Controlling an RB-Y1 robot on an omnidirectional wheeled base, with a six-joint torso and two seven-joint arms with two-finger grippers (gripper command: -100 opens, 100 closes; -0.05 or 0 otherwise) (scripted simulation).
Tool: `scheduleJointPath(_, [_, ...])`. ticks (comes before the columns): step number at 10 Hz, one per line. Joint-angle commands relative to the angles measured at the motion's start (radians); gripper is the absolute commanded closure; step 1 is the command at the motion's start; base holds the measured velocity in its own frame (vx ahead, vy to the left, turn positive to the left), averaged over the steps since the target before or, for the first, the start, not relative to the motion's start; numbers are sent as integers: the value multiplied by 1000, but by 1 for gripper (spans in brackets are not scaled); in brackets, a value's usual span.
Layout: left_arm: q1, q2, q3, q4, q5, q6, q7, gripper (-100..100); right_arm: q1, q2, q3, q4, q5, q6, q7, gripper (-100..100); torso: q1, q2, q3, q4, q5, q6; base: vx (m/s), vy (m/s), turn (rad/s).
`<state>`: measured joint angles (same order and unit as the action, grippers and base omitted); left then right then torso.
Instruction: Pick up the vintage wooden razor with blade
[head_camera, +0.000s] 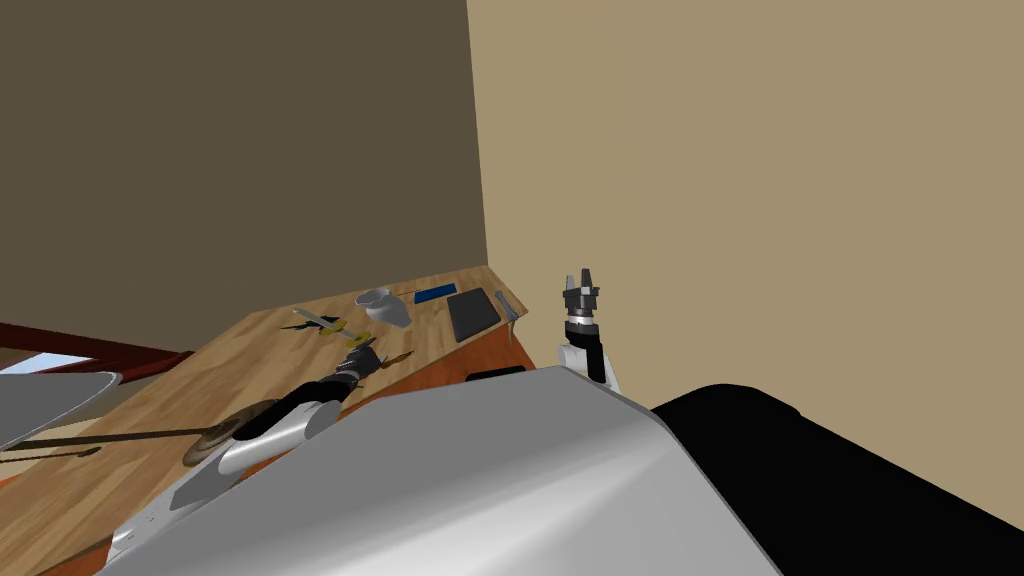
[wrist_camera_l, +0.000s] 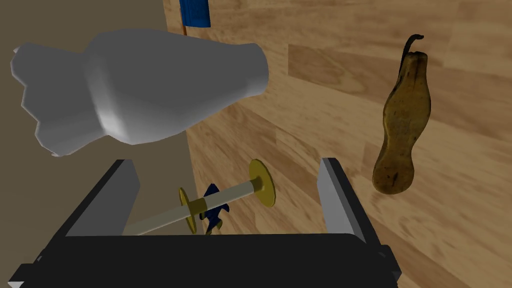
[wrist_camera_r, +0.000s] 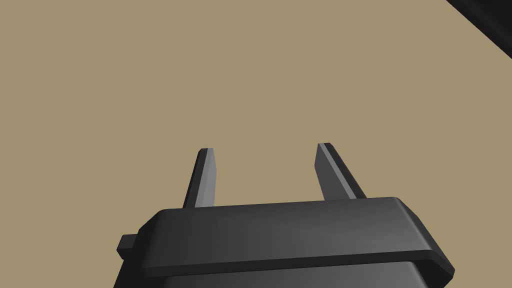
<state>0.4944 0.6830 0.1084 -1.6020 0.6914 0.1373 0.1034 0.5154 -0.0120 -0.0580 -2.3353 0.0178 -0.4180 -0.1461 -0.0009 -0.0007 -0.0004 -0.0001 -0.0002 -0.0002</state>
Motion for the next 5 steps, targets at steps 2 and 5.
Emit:
scheduleJointPath(2, [-15,41,-16,62,43,40,3,-100,0,0,0,0,0,0,0,0,0,0,0,0,0,0,11,-14,-75])
scheduleJointPath(5, [-42,83,-31,135,99,120,-2,-100,0,0,0,0,0,0,0,0,0,0,0,0,0,0,5,-10,-74])
